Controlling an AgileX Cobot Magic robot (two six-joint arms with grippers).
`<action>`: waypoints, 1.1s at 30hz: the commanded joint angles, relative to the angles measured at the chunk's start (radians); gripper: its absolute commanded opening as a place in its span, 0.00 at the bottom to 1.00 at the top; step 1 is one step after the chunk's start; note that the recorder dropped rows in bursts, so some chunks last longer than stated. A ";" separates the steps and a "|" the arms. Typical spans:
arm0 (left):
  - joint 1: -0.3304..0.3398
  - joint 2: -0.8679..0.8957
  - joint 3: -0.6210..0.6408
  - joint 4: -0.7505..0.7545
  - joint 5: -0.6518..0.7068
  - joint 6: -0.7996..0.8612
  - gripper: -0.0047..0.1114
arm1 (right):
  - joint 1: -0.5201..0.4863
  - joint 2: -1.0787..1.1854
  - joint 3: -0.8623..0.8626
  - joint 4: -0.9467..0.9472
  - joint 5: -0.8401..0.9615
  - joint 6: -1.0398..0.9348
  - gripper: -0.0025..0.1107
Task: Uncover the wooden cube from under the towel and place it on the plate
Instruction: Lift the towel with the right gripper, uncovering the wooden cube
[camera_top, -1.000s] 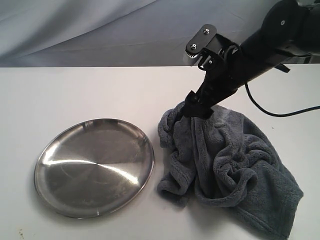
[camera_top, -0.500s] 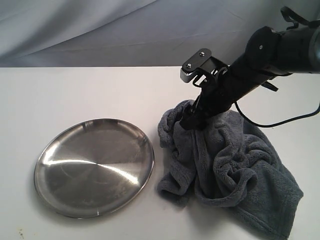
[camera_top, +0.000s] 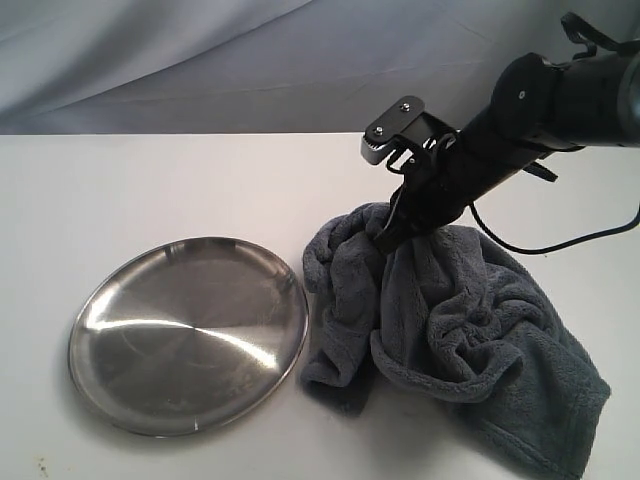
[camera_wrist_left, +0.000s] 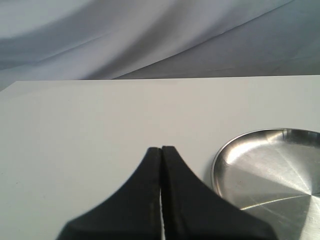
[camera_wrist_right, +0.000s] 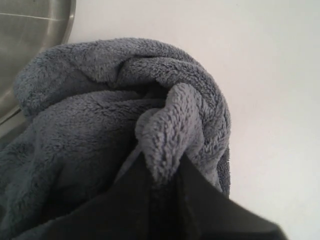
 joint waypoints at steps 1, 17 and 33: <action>0.002 -0.004 0.004 -0.002 -0.011 -0.004 0.04 | 0.001 -0.005 0.007 -0.002 0.006 0.019 0.02; 0.002 -0.004 0.004 -0.002 -0.011 -0.004 0.04 | 0.001 -0.180 0.007 0.004 0.016 0.019 0.02; 0.002 -0.004 0.004 -0.002 -0.011 -0.004 0.04 | 0.001 -0.378 0.007 0.041 0.028 0.019 0.02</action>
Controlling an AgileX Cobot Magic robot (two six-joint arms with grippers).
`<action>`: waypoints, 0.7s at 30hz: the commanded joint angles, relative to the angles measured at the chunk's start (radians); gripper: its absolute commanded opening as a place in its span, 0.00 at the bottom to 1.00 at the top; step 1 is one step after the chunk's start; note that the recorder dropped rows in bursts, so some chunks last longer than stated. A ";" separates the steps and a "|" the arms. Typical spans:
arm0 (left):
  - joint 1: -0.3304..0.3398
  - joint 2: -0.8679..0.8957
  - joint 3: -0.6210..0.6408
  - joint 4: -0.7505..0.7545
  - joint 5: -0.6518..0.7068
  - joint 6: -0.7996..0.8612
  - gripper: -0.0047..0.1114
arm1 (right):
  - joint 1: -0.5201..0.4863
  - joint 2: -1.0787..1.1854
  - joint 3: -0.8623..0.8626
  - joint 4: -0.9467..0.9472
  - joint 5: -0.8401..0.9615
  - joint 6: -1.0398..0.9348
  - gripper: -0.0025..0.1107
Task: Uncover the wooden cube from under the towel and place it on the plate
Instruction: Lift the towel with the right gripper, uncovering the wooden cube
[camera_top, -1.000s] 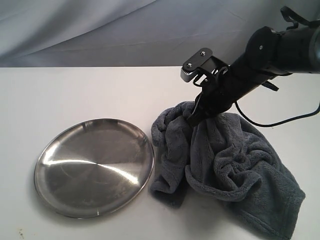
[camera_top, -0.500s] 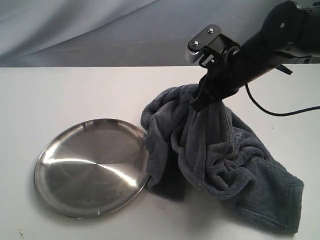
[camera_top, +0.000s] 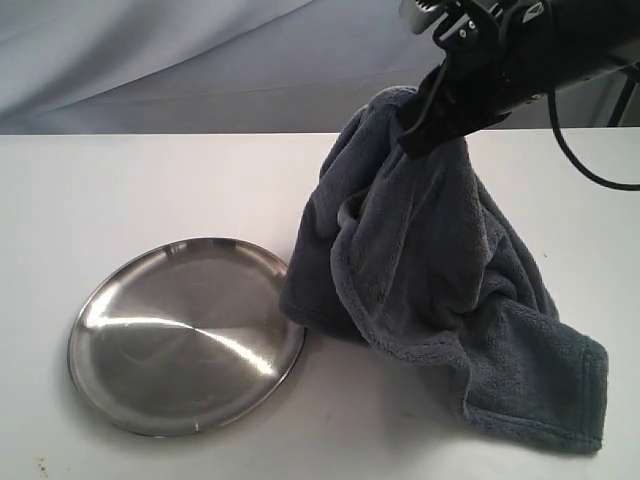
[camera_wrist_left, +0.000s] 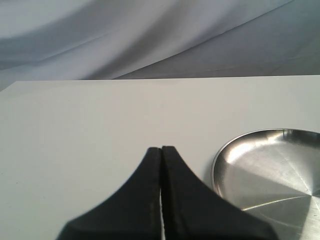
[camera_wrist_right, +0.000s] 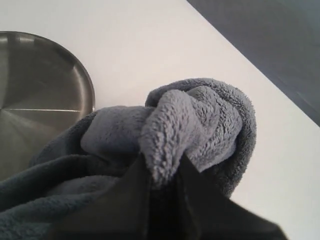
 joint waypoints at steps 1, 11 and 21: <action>0.002 -0.004 0.004 -0.002 -0.011 -0.004 0.04 | 0.001 -0.037 -0.001 0.026 -0.004 0.002 0.02; 0.002 -0.004 0.004 -0.002 -0.011 -0.004 0.04 | 0.001 -0.117 -0.005 0.093 -0.044 -0.013 0.02; 0.002 -0.004 0.004 -0.002 -0.011 -0.004 0.04 | 0.001 -0.323 -0.005 0.142 -0.138 -0.033 0.02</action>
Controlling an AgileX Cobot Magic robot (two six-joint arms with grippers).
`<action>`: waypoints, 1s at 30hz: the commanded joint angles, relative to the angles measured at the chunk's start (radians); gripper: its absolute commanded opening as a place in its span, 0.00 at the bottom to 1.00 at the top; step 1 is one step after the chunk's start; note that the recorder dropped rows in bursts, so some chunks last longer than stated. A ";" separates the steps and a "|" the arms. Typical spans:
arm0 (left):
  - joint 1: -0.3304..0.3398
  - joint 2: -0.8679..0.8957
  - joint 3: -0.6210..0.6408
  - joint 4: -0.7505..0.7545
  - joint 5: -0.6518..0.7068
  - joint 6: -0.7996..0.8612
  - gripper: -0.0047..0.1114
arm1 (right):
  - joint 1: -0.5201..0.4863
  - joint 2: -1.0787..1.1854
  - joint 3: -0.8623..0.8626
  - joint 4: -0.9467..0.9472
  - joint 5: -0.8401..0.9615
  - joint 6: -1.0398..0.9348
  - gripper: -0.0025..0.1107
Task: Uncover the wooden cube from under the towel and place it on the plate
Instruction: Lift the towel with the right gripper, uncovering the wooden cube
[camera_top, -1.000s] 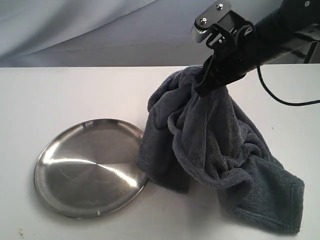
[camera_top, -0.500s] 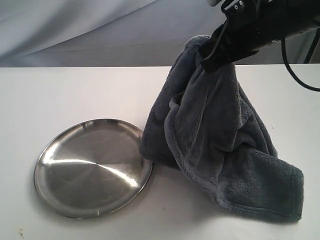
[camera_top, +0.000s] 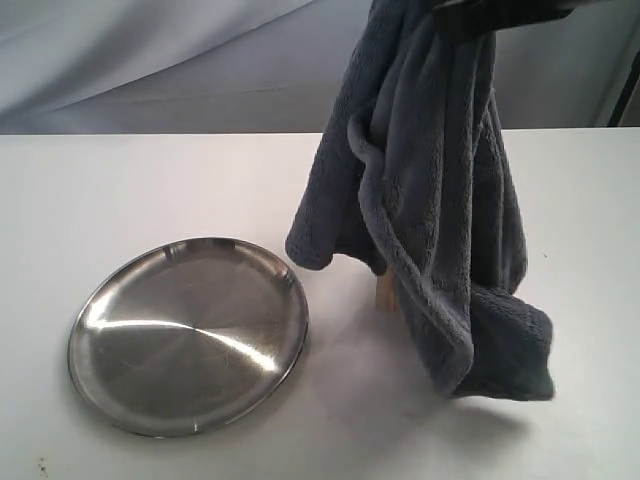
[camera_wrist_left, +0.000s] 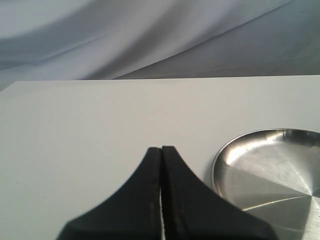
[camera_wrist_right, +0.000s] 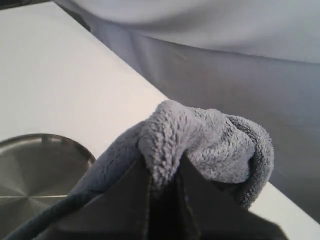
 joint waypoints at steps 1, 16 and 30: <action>0.002 -0.004 0.004 -0.002 -0.011 -0.004 0.04 | 0.001 -0.089 -0.005 -0.029 -0.126 -0.012 0.02; 0.002 -0.004 0.004 -0.002 -0.011 -0.004 0.04 | -0.149 -0.275 -0.005 -0.443 -0.098 0.234 0.02; 0.002 -0.004 0.004 -0.002 -0.011 -0.004 0.04 | -0.150 -0.388 -0.005 -0.171 0.253 0.171 0.02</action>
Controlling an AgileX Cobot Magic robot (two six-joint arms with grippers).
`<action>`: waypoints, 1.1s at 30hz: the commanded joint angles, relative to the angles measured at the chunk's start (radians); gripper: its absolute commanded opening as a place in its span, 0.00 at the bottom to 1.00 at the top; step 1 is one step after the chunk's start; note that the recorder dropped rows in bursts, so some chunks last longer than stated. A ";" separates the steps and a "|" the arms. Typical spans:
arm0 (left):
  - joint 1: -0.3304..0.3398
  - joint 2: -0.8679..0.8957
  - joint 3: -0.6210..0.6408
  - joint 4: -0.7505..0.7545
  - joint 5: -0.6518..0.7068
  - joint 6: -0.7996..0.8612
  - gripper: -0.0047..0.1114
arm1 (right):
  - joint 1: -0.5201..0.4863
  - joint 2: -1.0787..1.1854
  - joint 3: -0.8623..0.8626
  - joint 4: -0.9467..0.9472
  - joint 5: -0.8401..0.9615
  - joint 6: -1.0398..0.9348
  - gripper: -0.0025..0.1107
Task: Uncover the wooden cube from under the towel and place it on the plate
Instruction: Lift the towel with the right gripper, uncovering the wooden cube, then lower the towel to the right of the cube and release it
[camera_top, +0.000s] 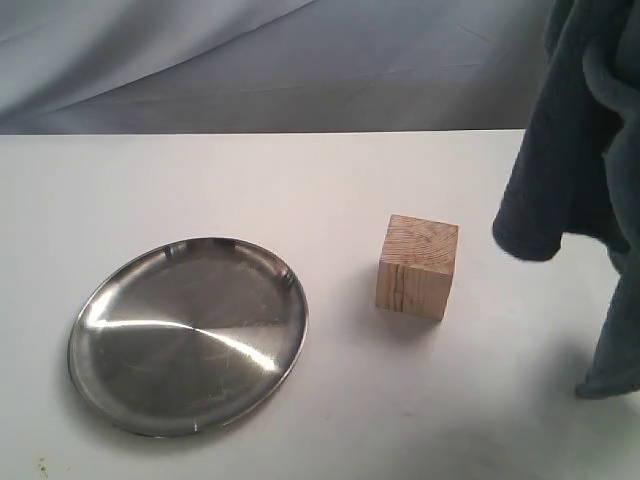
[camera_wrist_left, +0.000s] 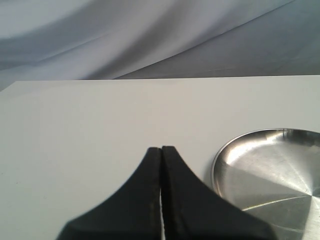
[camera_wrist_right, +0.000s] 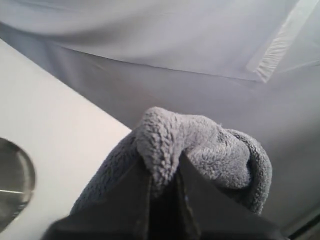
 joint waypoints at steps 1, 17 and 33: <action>0.002 -0.004 0.004 -0.002 -0.011 -0.004 0.04 | -0.003 -0.007 -0.005 0.163 0.102 -0.080 0.02; 0.002 -0.004 0.004 -0.002 -0.011 -0.004 0.04 | -0.003 0.189 -0.005 0.370 0.404 -0.343 0.02; 0.002 -0.004 0.004 -0.002 -0.011 -0.004 0.04 | 0.135 0.490 0.267 0.296 0.469 -0.386 0.02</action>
